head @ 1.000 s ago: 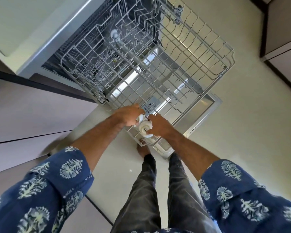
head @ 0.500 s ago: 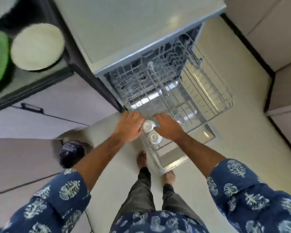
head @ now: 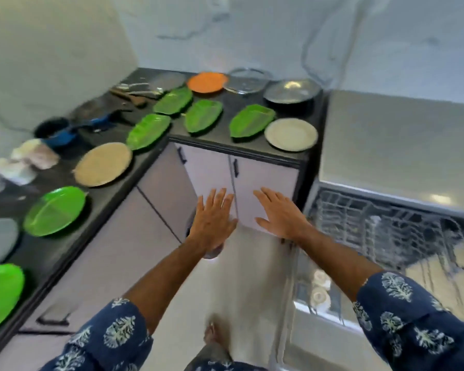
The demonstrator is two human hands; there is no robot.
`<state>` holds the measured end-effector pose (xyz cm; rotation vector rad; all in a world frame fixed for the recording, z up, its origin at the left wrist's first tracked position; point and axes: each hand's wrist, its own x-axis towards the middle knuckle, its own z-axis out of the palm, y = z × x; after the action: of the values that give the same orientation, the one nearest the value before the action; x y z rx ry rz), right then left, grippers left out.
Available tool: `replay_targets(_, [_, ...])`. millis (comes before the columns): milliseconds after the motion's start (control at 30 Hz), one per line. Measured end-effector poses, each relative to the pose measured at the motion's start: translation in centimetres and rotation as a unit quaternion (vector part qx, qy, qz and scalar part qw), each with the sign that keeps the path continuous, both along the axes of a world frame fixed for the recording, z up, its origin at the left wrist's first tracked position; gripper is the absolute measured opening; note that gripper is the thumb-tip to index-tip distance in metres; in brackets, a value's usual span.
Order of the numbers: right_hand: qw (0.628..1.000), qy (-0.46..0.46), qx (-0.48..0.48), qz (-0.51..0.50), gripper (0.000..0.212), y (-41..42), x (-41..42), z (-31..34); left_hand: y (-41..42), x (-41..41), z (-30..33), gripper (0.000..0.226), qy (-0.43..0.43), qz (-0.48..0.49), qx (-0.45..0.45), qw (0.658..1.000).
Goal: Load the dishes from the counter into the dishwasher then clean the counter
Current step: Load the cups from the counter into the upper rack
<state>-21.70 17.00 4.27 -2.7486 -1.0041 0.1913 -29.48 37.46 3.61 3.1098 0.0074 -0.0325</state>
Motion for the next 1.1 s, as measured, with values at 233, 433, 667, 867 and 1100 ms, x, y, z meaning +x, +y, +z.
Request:
replay_targets(233, [0.986, -0.077, 0.007, 0.145, 0.079, 16.9, 0.5, 4.0, 15.0, -5.5, 4.2, 0.078, -0.035, 0.173, 0.032, 0.984])
replay_targets(433, [0.975, -0.08, 0.025, 0.204, 0.08, 32.8, -0.1, 5.3, 29.6, -10.3, 5.4, 0.073, -0.049, 0.272, 0.028, 0.961])
replay_targets(667, [0.963, -0.069, 0.032, 0.257, 0.074, 49.3, -1.1, 7.0, 44.2, -14.7, 6.8, 0.069, -0.035, 0.353, 0.012, 0.935])
replay_targets(867, [0.949, -0.049, 0.024, 0.311, 0.073, 60.1, -0.4, 8.1, 53.4, -14.6, 7.3, 0.068, -0.031, 0.402, -0.042, 0.914])
replay_targets(1100, [0.938, -0.046, 0.004, 0.344, 0.068, 71.8, 3.9, 7.3, 61.7, -10.0, 7.2, 0.062, -0.006, 0.42, -0.059, 0.905])
